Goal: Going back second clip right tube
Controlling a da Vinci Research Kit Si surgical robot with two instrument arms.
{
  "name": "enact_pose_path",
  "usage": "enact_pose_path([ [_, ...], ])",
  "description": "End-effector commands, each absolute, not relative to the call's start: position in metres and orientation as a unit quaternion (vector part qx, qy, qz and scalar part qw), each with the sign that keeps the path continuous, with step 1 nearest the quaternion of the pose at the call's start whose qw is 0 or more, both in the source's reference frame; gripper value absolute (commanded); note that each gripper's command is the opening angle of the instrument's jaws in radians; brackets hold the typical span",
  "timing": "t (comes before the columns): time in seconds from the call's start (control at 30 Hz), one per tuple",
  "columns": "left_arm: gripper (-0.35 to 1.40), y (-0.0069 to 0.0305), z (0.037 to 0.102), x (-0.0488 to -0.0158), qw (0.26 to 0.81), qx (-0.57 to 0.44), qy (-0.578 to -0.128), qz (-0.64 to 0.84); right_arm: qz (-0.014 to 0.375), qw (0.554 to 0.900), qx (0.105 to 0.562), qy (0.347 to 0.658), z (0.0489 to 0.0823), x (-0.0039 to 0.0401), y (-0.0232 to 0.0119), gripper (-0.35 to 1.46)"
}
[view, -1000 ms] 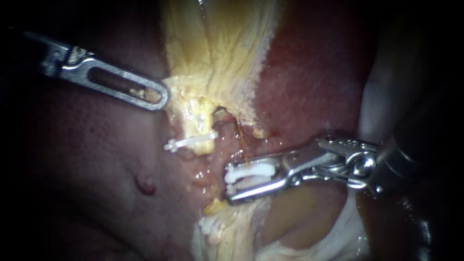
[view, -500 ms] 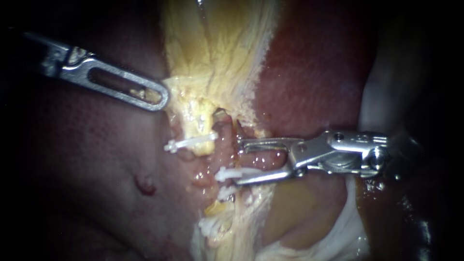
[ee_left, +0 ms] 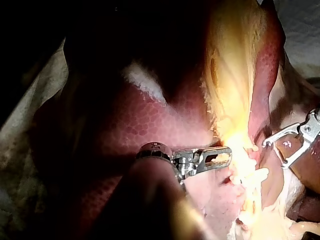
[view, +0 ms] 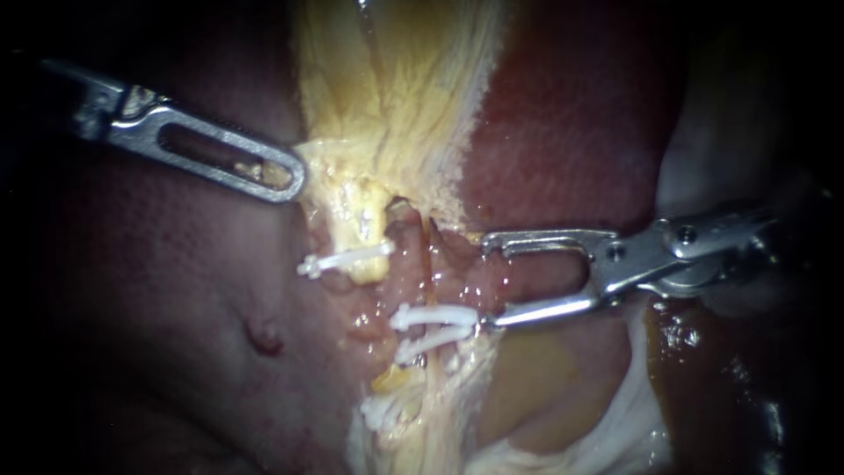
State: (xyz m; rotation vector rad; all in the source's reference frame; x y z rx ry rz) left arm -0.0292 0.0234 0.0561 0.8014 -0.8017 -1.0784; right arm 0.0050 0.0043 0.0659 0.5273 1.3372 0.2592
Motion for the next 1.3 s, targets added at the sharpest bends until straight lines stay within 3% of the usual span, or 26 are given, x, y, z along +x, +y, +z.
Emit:
enact_pose_path([
  [0.03, -0.35, 0.0234, 0.0562, -0.0293, 0.709, 0.361, -0.361, -0.486, 0.116, 0.746, 0.238, 0.611, 0.0657, 0.0047, 0.0044, 0.50],
  [0.4, -0.35, 0.0222, 0.0579, -0.0308, 0.714, 0.360, -0.358, -0.482, 0.098, 0.765, 0.230, 0.593, 0.0649, 0.0036, 0.0049, 0.50],
  [0.93, -0.35, 0.0219, 0.0628, -0.0348, 0.723, 0.366, -0.347, -0.473, 0.096, 0.767, 0.228, 0.592, 0.0642, 0.0035, 0.0046, 0.50],
  [1.3, -0.35, 0.0219, 0.0629, -0.0351, 0.724, 0.367, -0.345, -0.472, 0.093, 0.768, 0.227, 0.591, 0.0640, 0.0033, 0.0047, 0.50],
])
